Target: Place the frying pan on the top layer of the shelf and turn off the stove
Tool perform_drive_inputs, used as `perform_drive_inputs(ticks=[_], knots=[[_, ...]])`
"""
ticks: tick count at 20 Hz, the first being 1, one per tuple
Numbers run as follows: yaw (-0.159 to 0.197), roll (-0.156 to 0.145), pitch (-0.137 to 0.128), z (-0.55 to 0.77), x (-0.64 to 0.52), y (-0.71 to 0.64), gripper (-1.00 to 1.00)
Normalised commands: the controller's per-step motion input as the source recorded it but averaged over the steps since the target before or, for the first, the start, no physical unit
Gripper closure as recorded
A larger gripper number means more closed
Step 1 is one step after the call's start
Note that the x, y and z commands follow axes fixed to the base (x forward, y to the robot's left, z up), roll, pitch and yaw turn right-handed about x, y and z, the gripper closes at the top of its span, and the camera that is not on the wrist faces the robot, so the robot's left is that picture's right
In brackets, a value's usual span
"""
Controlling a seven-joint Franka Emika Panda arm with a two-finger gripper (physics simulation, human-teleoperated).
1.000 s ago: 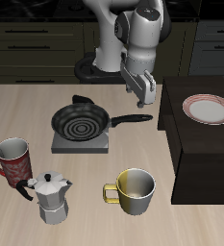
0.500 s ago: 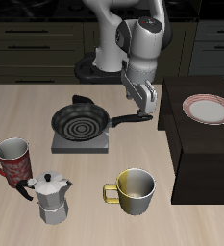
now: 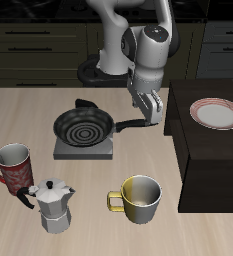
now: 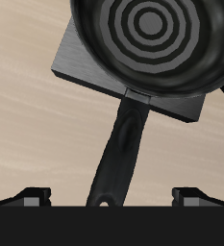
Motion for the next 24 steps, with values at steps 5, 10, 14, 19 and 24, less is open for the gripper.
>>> perform_drive_inputs(ticks=[5, 10, 14, 19, 24], knots=[[-0.002, 0.000, 0.037, -0.26, 0.06, 0.02, -1.00], [-0.011, 0.000, 0.038, -0.25, 0.04, -0.03, -1.00], [-0.002, 0.000, 0.028, -0.19, 0.02, -0.05, -1.00], [-0.017, -0.002, 0.045, -0.25, 0.05, -0.11, -1.00], [-0.040, 0.008, 0.038, -0.27, -0.01, -0.09, -1.00]])
